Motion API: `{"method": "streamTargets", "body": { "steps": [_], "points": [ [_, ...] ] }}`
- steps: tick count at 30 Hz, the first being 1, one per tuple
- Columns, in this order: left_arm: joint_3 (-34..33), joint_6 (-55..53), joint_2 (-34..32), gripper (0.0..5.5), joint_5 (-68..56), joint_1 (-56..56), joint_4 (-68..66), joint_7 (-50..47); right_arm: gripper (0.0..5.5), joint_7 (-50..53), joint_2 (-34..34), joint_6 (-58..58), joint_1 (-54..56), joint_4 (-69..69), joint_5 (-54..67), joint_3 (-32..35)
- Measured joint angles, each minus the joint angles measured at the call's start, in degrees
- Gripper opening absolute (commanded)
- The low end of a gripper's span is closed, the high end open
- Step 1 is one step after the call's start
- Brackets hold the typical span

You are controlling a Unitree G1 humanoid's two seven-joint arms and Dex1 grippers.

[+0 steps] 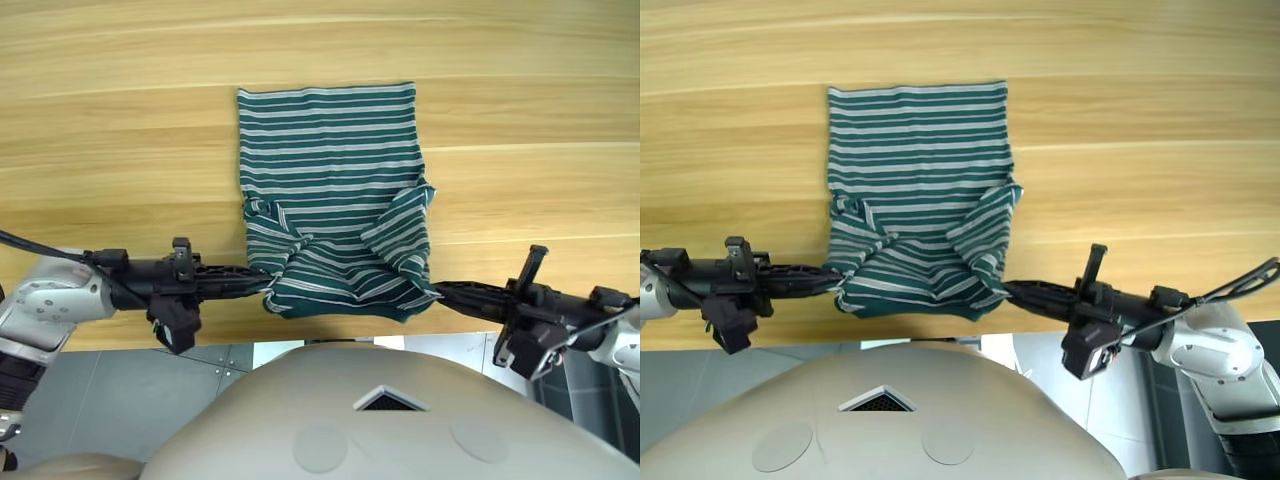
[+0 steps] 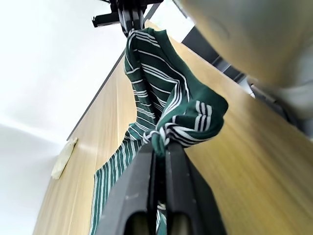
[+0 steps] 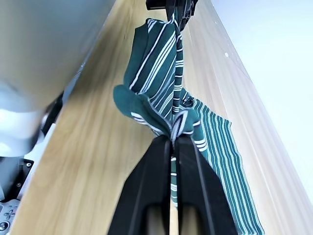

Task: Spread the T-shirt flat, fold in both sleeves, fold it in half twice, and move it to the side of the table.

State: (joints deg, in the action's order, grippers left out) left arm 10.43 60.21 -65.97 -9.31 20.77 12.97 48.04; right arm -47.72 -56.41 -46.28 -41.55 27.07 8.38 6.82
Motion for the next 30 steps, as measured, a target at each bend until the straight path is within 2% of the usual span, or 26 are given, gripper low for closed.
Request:
{"method": "streamTargets", "body": {
  "steps": [3,7,12,17,24,30],
  "points": [
    [-0.8,2.3,-2.2,0.04,-2.8,4.5,2.1,-0.2,0.0,-0.5,-0.1,-2.2,-3.2,1.3,1.1,1.8],
    [-0.5,0.6,-1.6,0.04,-3.3,3.8,0.0,-0.1,0.0,-1.0,-0.1,-2.0,-2.8,1.9,0.8,1.4],
    [2.5,-6.3,6.9,0.04,0.6,-4.1,-8.8,0.0,0.0,0.2,3.8,9.3,9.4,-3.7,-8.3,-5.1],
    [4.3,-6.9,12.1,0.04,2.3,-10.0,-15.3,0.5,0.0,0.5,6.6,14.4,19.0,-5.7,-7.9,-8.6],
    [4.0,-9.3,17.8,0.04,-4.0,-19.4,-21.5,2.2,0.0,2.3,12.6,22.7,33.3,-12.0,-8.6,-12.6],
    [1.6,-11.8,26.8,0.04,0.4,-34.0,-39.2,-0.8,0.0,7.8,21.5,29.6,48.0,-25.1,-15.7,-17.9]
  ]
}}
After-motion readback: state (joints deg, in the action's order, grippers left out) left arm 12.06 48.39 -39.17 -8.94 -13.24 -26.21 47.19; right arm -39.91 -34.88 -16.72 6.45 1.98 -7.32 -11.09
